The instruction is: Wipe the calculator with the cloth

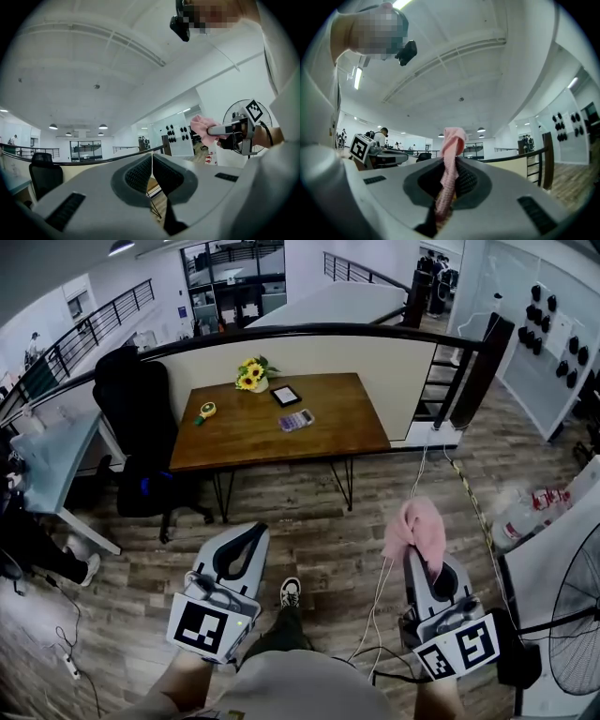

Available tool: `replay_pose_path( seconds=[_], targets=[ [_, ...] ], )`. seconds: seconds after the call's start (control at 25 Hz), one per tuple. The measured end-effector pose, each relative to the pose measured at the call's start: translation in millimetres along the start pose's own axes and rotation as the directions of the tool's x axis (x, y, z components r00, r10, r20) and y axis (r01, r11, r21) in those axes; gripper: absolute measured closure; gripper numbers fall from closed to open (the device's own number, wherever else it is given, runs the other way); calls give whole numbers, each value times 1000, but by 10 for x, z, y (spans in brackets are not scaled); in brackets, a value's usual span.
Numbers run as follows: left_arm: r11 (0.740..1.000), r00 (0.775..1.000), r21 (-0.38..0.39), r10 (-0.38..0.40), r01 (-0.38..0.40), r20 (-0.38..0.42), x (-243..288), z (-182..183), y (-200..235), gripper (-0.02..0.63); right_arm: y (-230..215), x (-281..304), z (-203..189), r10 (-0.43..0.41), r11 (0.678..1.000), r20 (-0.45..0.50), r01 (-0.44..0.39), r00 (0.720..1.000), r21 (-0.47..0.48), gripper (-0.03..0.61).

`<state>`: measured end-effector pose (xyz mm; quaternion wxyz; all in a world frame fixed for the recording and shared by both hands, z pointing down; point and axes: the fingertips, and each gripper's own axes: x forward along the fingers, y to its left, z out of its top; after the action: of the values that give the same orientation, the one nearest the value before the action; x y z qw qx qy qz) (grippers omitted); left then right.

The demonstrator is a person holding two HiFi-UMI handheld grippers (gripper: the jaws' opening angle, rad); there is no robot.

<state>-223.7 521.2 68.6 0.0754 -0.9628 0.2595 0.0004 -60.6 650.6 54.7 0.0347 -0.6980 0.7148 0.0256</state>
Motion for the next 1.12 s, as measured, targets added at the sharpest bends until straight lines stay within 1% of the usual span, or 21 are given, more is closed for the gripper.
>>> replay_pose_path(
  seconds=[0.12, 0.28, 0.48, 0.68, 0.92, 1.0, 1.12],
  targets=[
    [1000, 1000, -11, -8, 8, -7, 244, -98, 160, 603, -136, 271, -93, -5, 1000, -20, 5, 1000, 0, 552],
    [1000, 1000, -15, -13, 13, -19, 623, -229, 486, 603, -299, 736, -203, -9, 1000, -45, 9, 999, -2, 552],
    [999, 999, -33, -32, 31, -31, 1154, -296, 948, 603, -522, 1438, -252, -12, 1000, -73, 12, 997, 2, 552],
    [998, 998, -48, -42, 40, -43, 1641, -432, 1509, 603, -656, 2226, -334, -8, 1000, -90, 8, 996, 1, 552],
    [997, 998, -58, -48, 45, -43, 2103, -551, 2119, 603, -784, 3088, -372, -6, 1000, -76, 7, 997, 14, 552],
    [998, 998, -54, -46, 44, -34, 2211, -572, 2270, 603, -816, 3285, -397, -8, 1000, -74, 9, 997, 17, 552],
    [997, 999, -74, -41, 38, -36, 2334, -629, 2436, 603, -862, 3507, -456, -4, 1000, -86, 5, 996, 18, 552]
  ],
)
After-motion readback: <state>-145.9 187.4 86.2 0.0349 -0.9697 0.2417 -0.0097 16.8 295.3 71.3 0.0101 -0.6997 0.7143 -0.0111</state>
